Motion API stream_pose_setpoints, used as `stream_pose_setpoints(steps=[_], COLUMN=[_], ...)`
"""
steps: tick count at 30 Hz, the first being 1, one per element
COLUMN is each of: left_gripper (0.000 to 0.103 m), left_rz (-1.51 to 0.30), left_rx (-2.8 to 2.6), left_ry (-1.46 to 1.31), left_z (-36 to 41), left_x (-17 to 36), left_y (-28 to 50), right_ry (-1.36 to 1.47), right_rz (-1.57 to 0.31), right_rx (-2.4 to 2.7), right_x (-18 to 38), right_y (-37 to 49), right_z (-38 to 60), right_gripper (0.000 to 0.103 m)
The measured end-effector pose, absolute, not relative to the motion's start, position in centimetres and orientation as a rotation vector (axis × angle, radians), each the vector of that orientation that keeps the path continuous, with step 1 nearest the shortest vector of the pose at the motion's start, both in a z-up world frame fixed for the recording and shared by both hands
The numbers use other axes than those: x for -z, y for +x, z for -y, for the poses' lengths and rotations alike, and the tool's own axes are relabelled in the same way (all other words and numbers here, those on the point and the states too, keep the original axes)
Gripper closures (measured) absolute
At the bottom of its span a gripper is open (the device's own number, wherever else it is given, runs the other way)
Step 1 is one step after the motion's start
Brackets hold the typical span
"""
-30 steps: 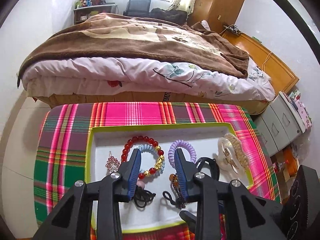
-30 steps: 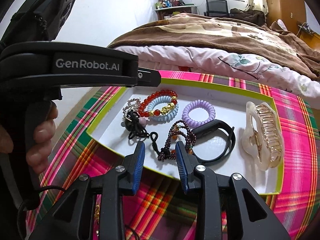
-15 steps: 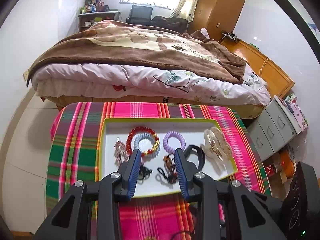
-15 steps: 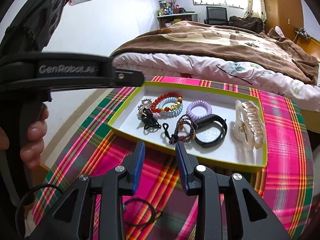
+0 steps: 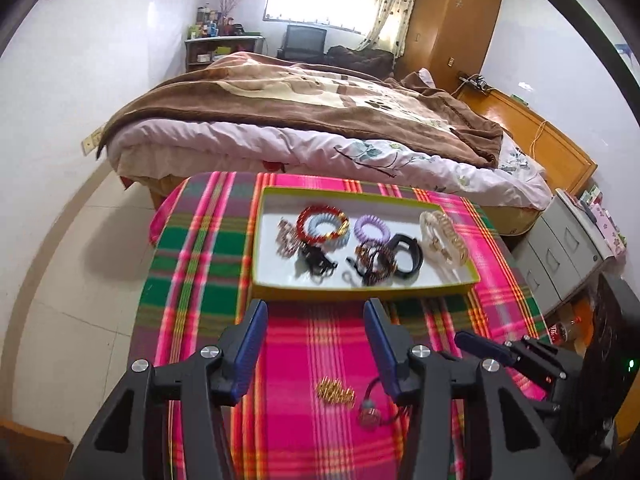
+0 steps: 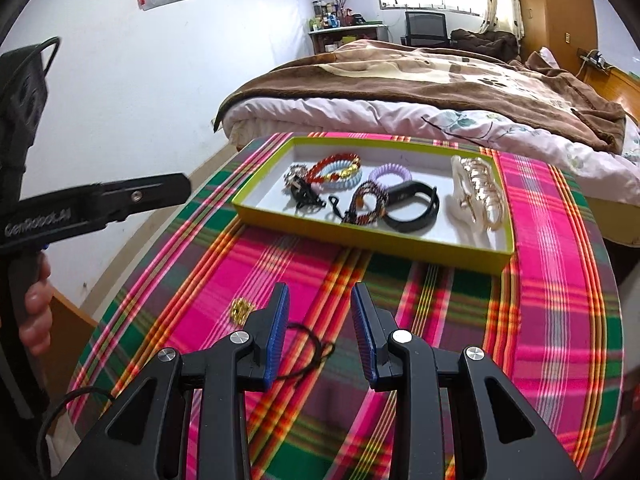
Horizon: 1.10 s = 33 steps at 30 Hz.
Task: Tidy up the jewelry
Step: 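Withdraw both grippers toward the gold chain and black cord bracelet, then grasp the black cord bracelet with teal bead with the right gripper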
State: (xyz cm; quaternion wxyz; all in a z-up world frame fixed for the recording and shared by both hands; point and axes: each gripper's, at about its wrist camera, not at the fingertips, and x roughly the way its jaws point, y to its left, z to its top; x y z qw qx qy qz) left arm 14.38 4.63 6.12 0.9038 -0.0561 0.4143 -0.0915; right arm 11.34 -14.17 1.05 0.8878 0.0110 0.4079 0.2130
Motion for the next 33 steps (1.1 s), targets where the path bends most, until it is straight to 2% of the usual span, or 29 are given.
stream_pose_setpoints(steps=[8, 10, 12, 15, 16, 33], left_gripper=[0.052, 0.047, 0.046, 0.046, 0.046, 0.044], left_rz=[-0.857, -0.855, -0.861, -0.877, -0.883, -0.924], left_rx=[0.15, 0.14, 0.134, 0.128, 0.125, 0.082], left_ry=[-0.136, -0.149, -0.172, -0.212, -0.225, -0.295], left_z=[-6.1, -6.7, -7.3, -8.4, -8.8, -11.5], left_x=[-4.9, -4.5, -3.9, -2.8, -2.4, 0.6], left_y=[10.6, 9.8, 9.2, 8.5, 8.3, 6.4], right_ry=[0.003, -0.008, -0.013, -0.017, -0.022, -0.091], right_rz=[-0.876, -0.888, -0.9, -0.913, -0.912, -0.925], right_rx=[-0.467, -0.469, -0.469, -0.482, -0.484, -0.566], right_x=[0.7, 1.2, 1.7, 2.2, 2.3, 3.5], right_y=[9.9, 9.8, 9.9, 10.0, 10.0, 9.5], right_z=[13.5, 13.3, 13.3, 13.1, 13.0, 8.4], right_gripper=[0.07, 0.07, 0.069, 0.058, 0.058, 0.058])
